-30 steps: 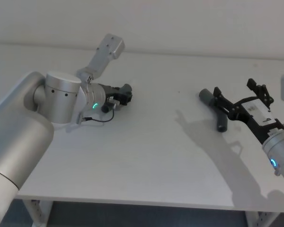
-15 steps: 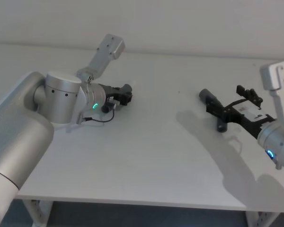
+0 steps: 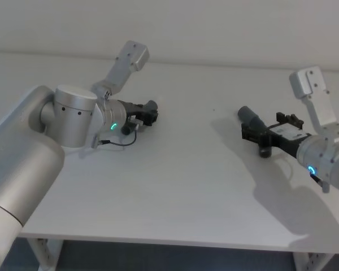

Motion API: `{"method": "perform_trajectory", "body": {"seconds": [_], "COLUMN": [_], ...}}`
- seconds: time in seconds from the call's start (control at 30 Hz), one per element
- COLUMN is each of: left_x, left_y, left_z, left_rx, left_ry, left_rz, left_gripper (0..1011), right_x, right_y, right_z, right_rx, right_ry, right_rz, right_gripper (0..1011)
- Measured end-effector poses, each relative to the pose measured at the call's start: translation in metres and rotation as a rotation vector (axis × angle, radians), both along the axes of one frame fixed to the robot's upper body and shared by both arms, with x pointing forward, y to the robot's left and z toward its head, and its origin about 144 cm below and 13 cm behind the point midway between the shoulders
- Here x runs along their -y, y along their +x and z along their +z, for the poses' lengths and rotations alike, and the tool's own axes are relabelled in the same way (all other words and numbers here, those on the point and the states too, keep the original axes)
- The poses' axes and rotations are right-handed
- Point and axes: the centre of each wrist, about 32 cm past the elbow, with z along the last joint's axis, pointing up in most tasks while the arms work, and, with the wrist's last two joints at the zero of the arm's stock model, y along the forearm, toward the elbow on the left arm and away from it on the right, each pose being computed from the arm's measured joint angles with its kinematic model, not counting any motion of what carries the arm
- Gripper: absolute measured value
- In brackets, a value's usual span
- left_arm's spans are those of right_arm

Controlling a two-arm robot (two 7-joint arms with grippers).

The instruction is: Use both hands to pick up one end of the pipe from the table, align the ends, and insert them.

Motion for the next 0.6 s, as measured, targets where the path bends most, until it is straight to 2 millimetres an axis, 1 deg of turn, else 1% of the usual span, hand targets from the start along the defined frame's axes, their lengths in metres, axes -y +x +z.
{"method": "perform_trajectory", "body": {"seconds": [0.2,0.6], "left_x": [0.000,0.000], "left_y": [0.000,0.000], "left_z": [0.000,0.000], "left_rx": [0.000,0.000], "left_ry": [0.000,0.000], "left_rz": [0.000,0.000], "left_gripper": [383,383], "right_x": [-0.005,-0.008], "right_y": [0.014,0.026], "right_z": [-0.001,-0.001], "right_rx": [-0.044,-0.089], "right_ry": [-0.018,-0.031], "right_rz": [-0.017,-0.038], "right_gripper": [1001,1001]}}
